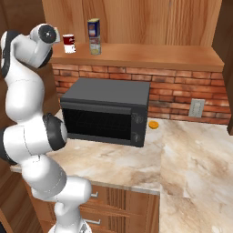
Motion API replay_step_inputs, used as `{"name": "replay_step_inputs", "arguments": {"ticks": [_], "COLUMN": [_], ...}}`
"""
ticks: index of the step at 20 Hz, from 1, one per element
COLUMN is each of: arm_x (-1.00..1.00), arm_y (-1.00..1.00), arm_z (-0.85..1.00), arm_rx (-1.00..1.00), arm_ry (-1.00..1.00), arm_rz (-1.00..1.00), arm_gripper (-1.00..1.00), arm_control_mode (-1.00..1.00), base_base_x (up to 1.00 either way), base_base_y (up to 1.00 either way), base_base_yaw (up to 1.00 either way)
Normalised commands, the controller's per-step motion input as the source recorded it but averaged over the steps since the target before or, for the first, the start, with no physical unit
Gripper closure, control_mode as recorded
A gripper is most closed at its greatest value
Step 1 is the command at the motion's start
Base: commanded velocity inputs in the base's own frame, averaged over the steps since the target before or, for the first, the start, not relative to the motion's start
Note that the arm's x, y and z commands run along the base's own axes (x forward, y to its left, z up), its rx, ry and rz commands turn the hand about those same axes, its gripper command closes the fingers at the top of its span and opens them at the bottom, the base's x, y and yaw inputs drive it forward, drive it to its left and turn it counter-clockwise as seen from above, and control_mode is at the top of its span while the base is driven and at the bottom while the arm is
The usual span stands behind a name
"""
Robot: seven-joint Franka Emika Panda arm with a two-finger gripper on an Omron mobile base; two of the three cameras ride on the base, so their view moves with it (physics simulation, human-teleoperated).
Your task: Stack two cans on top of the other two cans in the cabinet.
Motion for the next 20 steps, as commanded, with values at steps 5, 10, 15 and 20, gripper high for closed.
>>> {"name": "replay_step_inputs", "arguments": {"ticks": [5,10,15,20], "arm_x": [-0.27,-0.23,-0.23,-0.33], "arm_y": [-0.11,-0.32,-0.31,-0.29], "arm_z": [0.07,0.32,0.42,0.24], "arm_rx": [0.00,0.00,0.00,0.00], "arm_ry": [-0.05,0.00,0.03,0.04], "arm_rz": [-0.11,-0.17,-0.17,-0.13], "arm_gripper": [1.00,1.00,1.00,1.00], "arm_control_mode": [-1.00,-1.00,-1.00,-1.00], "base_base_x": [0.00,0.00,0.00,0.00], "base_base_y": [0.00,0.00,0.00,0.00], "base_base_yaw": [0.00,0.00,0.00,0.00]}}
